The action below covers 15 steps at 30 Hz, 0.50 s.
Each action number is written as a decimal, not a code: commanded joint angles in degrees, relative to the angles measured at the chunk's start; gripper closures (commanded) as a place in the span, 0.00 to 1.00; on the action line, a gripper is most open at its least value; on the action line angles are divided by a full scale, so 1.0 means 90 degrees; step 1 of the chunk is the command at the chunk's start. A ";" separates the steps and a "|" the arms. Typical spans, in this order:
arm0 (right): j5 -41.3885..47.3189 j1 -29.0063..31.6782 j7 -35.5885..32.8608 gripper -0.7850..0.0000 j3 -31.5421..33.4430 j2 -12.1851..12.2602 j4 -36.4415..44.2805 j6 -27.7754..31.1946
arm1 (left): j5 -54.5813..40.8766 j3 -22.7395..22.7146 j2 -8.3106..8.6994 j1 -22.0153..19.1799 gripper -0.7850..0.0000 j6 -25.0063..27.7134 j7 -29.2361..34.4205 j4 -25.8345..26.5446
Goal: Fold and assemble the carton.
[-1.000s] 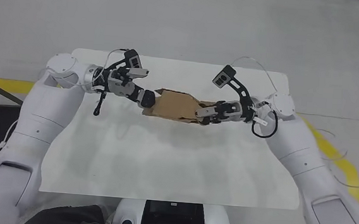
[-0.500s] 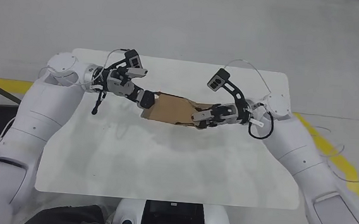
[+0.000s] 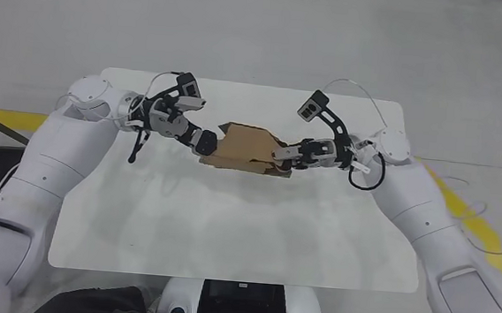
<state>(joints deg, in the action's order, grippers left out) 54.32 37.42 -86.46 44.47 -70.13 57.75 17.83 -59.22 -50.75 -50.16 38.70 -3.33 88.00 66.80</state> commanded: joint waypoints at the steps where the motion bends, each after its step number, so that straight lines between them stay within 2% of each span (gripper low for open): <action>1: -0.0036 0.0017 0.0002 1.00 0.0018 -0.0024 -0.0016 0.0002 | -0.0047 0.0058 0.0024 -0.0027 0.00 0.0013 0.0000 -0.0019; 8: 0.0041 0.0088 -0.0002 1.00 0.0137 -0.0126 0.0016 -0.0001 | -0.0214 0.0341 0.0054 -0.0153 0.00 -0.0001 0.0000 -0.0075; 15: 0.0094 0.0183 -0.0072 1.00 0.0245 -0.0228 0.0077 -0.0072 | -0.0414 0.0638 0.0008 -0.0311 0.00 0.0023 0.0000 -0.0236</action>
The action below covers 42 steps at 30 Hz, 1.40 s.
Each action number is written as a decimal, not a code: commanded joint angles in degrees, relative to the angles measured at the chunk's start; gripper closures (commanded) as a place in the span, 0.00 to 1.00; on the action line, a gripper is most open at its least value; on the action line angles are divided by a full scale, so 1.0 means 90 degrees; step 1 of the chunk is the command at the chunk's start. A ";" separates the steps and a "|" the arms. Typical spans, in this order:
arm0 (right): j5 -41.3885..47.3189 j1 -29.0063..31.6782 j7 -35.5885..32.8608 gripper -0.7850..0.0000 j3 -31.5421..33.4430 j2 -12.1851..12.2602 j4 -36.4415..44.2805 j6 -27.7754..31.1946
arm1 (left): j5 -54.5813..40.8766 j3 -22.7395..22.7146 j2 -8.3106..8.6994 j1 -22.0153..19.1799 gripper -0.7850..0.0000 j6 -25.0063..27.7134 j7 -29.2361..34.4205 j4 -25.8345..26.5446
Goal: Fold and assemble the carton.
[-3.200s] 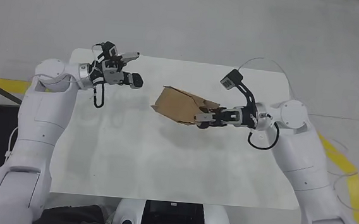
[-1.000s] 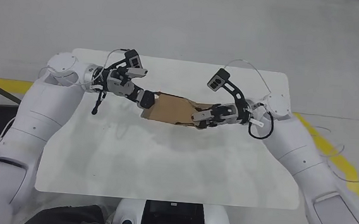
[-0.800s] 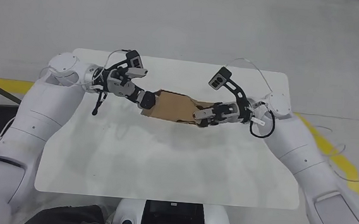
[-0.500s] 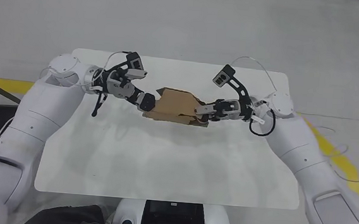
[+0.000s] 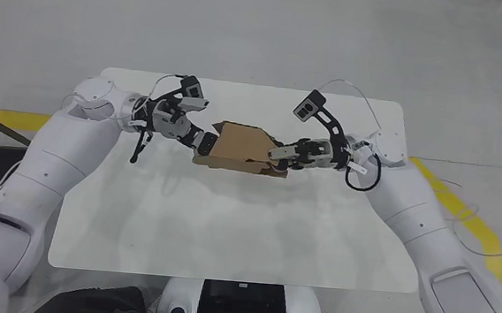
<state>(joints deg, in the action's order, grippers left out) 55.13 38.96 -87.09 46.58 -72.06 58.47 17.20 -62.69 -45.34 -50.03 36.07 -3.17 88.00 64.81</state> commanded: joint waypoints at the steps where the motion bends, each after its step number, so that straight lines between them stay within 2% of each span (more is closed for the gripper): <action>1: 0.0023 0.0026 -0.0005 1.00 0.0026 -0.0030 -0.0006 -0.0005 | -0.0060 0.0071 -0.0014 -0.0039 0.00 0.0018 0.0000 -0.0035; 9: -0.0035 0.0040 -0.0076 1.00 0.0093 -0.0164 -0.0127 -0.0076 | -0.0209 0.0271 -0.0031 -0.0144 0.00 0.0151 0.0000 -0.0088; 12: -0.0039 0.0036 -0.0089 1.00 0.0140 -0.0207 -0.0183 -0.0089 | -0.0249 0.0322 -0.0022 -0.0165 0.44 0.0172 0.0000 -0.0091; 13: -0.0043 0.0036 -0.0098 1.00 0.0155 -0.0221 -0.0193 -0.0098 | -0.0254 0.0342 -0.0018 -0.0173 0.51 0.0171 0.0000 -0.0088; 23: -0.0158 0.0061 -0.0101 1.00 0.0273 -0.0329 -0.0289 -0.0101 | -0.0323 0.0517 -0.0021 -0.0274 0.57 0.0211 0.0000 -0.0123; 32: -0.0240 0.0103 -0.0101 1.00 0.0361 -0.0377 -0.0323 -0.0101 | -0.0160 0.0692 -0.0048 -0.0396 0.74 0.0233 0.0000 -0.0209; 34: -0.0253 0.0106 -0.0101 1.00 0.0374 -0.0385 -0.0327 -0.0101 | -0.0143 0.0722 -0.0058 -0.0418 0.80 0.0241 0.0000 -0.0233; 38: -0.0286 0.0106 -0.0101 1.00 0.0384 -0.0396 -0.0347 -0.0101 | -0.0084 0.0765 -0.0073 -0.0454 1.00 0.0294 0.0000 -0.0293; 42: -0.0303 0.0102 -0.0101 0.99 0.0390 -0.0404 -0.0370 -0.0101 | -0.0033 0.0786 -0.0085 -0.0472 1.00 0.0347 0.0000 -0.0344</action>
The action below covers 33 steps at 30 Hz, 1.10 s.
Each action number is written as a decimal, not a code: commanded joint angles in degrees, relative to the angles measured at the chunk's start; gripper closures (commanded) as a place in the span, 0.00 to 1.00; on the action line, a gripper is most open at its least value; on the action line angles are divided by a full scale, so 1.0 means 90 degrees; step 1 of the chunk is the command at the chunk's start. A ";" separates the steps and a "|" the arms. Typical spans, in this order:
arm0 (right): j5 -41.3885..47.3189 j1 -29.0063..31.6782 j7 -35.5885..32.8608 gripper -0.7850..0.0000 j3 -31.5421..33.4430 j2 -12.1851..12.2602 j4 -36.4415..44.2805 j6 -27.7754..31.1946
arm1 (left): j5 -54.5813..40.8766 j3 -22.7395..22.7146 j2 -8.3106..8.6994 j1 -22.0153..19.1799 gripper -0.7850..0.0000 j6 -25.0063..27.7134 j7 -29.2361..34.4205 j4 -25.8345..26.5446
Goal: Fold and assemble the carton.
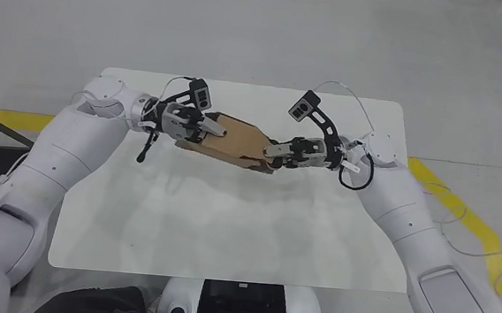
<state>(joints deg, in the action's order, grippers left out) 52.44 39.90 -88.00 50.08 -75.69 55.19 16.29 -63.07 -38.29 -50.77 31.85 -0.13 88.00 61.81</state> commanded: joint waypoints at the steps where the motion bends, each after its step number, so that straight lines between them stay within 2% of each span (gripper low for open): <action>1: -0.0002 -0.0002 0.0000 0.77 0.0006 -0.0004 -0.0019 0.0000 | 0.0034 0.0006 -0.0004 -0.0008 1.00 0.0022 0.0000 -0.0022; 2: -0.0003 -0.0004 0.0000 0.53 0.0012 -0.0007 -0.0035 0.0000 | 0.0053 0.0005 -0.0006 -0.0012 1.00 0.0045 0.0000 -0.0034; 3: -0.0006 -0.0006 0.0000 0.22 0.0020 -0.0010 -0.0051 0.0000 | 0.0076 0.0001 -0.0006 -0.0014 1.00 0.0071 0.0000 -0.0054; 4: -0.0004 -0.0009 0.0000 0.00 0.0030 -0.0013 -0.0064 0.0000 | 0.0113 -0.0008 -0.0007 -0.0016 1.00 0.0111 0.0000 -0.0080; 16: 0.0001 0.0058 0.0000 0.00 0.0225 -0.0018 -0.0050 0.0000 | 0.0821 -0.0194 -0.0025 0.0051 1.00 0.0525 -0.0078 -0.0247; 26: 0.0059 0.0102 0.0000 0.00 0.0340 -0.0057 0.0019 0.0000 | 0.1630 -0.0396 -0.0014 0.0305 1.00 0.0870 -0.0701 0.0123; 33: 0.0112 0.0096 0.0017 0.00 0.0428 -0.0125 0.0048 0.0017 | 0.2061 -0.0546 0.0008 0.0501 1.00 0.0877 -0.1035 0.0442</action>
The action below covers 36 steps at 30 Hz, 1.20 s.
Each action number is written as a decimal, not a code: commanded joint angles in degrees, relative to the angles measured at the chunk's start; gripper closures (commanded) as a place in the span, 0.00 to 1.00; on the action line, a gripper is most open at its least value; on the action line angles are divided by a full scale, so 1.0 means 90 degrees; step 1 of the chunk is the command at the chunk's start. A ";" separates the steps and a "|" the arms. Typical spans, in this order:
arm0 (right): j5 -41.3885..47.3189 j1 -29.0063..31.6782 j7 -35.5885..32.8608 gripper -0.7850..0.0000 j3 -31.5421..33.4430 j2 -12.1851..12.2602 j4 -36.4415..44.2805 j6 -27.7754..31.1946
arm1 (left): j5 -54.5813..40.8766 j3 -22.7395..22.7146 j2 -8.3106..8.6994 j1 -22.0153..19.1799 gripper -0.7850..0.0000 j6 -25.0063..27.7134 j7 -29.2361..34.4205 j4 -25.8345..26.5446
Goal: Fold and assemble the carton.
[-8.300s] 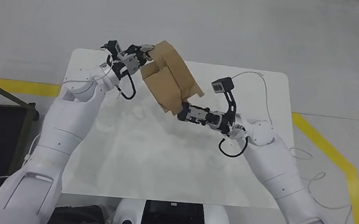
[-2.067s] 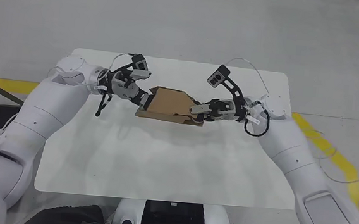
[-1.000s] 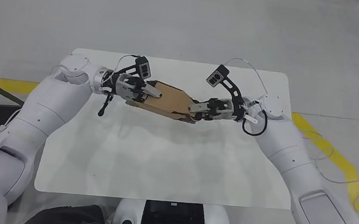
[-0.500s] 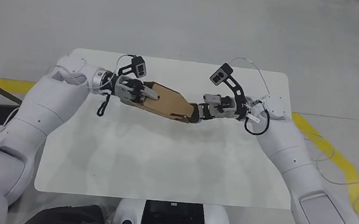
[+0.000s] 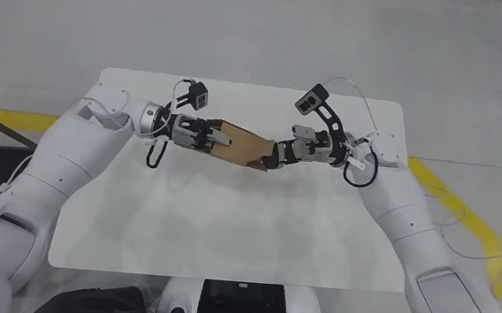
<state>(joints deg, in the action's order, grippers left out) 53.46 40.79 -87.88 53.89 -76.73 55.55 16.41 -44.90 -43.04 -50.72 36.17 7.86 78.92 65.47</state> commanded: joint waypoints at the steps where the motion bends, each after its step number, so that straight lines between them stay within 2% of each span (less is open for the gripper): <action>1: 0.0006 -0.0005 0.0009 0.00 0.0007 -0.0022 0.0021 0.0009 | 0.0087 -0.0040 0.0003 0.0042 1.00 -0.0022 -0.0053 0.0074; 19: -0.0138 -0.0229 0.0225 0.00 -0.0280 -0.0373 -0.0318 0.0225 | 0.0394 -0.0330 -0.0050 0.0278 1.00 -0.0224 -0.0139 0.0511; 28: -0.0507 -0.0275 0.0463 0.00 -0.0263 -0.0426 -0.0435 0.0462 | 0.0325 -0.0480 -0.0089 0.0348 1.00 -0.0302 -0.0007 0.0463; 36: -0.0435 -0.0064 0.0426 0.00 0.0050 -0.0362 0.0133 0.0426 | 0.0196 -0.0654 -0.0121 0.0373 1.00 -0.0330 0.0082 0.0219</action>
<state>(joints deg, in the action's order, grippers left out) 49.66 39.89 -84.06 53.83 -80.14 56.10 20.23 -42.79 -48.69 -51.79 39.51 4.98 79.39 67.84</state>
